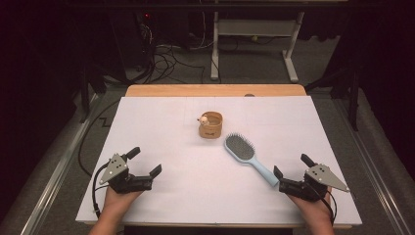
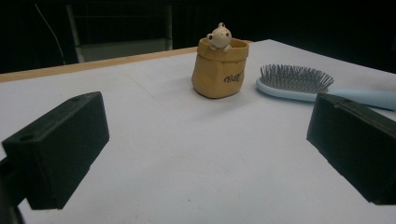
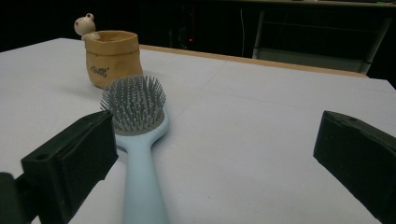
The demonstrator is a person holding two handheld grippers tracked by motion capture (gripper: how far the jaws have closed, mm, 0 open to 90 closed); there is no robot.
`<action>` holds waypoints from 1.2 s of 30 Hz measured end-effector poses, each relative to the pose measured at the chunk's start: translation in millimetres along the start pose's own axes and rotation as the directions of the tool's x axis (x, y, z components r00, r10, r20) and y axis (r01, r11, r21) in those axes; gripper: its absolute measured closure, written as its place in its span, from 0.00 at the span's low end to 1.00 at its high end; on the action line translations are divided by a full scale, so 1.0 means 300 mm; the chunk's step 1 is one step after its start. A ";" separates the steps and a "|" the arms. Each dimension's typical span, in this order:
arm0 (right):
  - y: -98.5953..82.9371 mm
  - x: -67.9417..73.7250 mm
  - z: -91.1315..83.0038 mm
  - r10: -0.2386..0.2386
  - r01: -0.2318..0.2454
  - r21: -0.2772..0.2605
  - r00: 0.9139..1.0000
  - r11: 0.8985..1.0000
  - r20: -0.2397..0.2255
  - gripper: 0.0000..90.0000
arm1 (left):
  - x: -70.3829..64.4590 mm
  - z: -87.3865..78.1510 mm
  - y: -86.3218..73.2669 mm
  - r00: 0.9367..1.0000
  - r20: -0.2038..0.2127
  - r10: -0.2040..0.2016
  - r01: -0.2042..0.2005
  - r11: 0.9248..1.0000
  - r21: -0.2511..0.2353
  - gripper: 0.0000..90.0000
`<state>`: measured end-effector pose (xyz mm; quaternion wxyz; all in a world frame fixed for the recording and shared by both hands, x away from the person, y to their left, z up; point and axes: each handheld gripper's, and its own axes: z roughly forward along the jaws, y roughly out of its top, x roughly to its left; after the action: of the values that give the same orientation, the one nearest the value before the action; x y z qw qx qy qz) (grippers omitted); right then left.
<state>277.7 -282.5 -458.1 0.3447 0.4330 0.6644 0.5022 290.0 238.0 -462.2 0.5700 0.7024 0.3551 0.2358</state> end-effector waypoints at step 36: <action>0.028 0.019 0.014 -0.043 0.045 0.079 0.999 0.996 -0.029 0.04 | -0.015 0.002 -0.008 1.000 0.016 0.027 -0.027 0.999 0.025 0.00</action>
<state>281.2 -274.7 -451.3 0.3291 0.4246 0.6979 0.4737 287.0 234.4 -464.4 0.5607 0.7159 0.3441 0.2337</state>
